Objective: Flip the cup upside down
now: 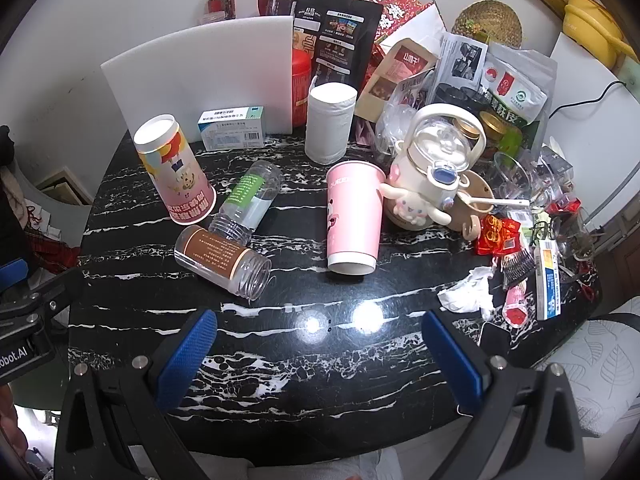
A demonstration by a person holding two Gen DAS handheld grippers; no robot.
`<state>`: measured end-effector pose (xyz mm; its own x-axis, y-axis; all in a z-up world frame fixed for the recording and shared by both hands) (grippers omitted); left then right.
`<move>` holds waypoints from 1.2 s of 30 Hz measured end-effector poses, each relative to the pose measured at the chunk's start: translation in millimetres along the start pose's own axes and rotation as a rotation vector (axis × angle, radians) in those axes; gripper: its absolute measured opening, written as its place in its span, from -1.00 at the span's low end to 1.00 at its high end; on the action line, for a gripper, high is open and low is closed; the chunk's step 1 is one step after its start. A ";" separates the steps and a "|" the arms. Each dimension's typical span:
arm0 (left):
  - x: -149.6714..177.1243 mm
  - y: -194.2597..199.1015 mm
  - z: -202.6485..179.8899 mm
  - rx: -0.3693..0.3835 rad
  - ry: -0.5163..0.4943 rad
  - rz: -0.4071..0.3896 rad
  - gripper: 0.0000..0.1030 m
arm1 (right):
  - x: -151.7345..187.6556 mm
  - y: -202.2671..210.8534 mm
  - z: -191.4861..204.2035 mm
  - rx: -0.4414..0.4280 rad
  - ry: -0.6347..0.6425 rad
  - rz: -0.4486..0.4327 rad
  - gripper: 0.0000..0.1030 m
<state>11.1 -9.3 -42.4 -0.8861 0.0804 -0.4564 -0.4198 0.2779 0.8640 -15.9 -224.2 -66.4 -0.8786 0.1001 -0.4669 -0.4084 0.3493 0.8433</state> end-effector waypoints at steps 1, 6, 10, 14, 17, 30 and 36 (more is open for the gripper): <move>-0.6 -0.6 1.4 0.001 0.000 0.000 0.87 | -1.6 -0.9 0.7 0.000 0.001 0.002 0.99; 1.5 -2.6 1.2 0.002 0.002 0.007 0.87 | -0.1 -5.3 -0.2 0.000 0.000 0.015 0.99; 2.5 -9.3 3.8 0.007 0.006 0.024 0.87 | 0.8 -8.0 -1.2 0.001 -0.001 0.026 0.99; -0.4 -15.4 7.7 0.008 0.009 0.041 0.87 | -0.4 -11.5 1.0 -0.002 0.002 0.039 0.99; -2.5 -20.5 8.8 0.007 0.008 0.056 0.87 | -1.6 -15.5 2.3 -0.005 0.005 0.050 0.99; -20.4 -50.9 17.5 0.002 0.017 0.122 0.87 | -11.1 -41.0 11.6 -0.027 0.012 0.108 0.99; -27.6 -70.4 24.0 0.005 0.021 0.155 0.87 | -16.2 -56.9 21.7 -0.043 0.023 0.142 0.99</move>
<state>69.8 -8.1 -95.7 -0.9441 0.1028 -0.3133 -0.2768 0.2687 0.9226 27.0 -225.5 -112.5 -0.9334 0.1244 -0.3366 -0.2895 0.2931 0.9112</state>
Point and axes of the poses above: each gripper's, at about its wrist camera, not at the fingertips, and y roughly against the way its jaws point, z to its left, x to its underside, the point moved 4 cm from there along -y, roughly the way its jaws point, and after that the axes turned 15 degrees about x, right-handed, at the moved point
